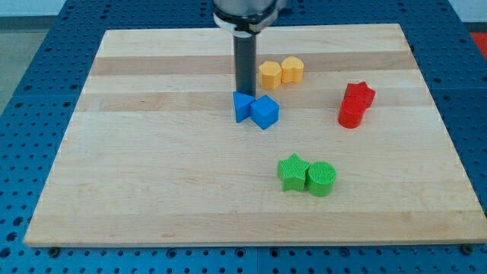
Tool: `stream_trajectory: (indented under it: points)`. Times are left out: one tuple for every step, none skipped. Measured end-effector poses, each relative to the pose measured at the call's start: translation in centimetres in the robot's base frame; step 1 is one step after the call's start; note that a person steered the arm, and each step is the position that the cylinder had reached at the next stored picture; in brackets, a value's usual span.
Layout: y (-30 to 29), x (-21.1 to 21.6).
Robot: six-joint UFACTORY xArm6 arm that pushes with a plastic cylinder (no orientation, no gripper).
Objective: Push the red blocks slightly to the right side of the board
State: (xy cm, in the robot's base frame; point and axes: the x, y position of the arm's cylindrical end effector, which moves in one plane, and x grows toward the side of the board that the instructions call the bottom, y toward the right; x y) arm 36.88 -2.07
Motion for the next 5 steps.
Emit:
stream_trajectory:
  points:
    - [0.0,-2.9]
    - [1.1,-3.0]
    - [3.4,-3.0]
    - [4.6,-3.0]
    - [5.1,-3.2]
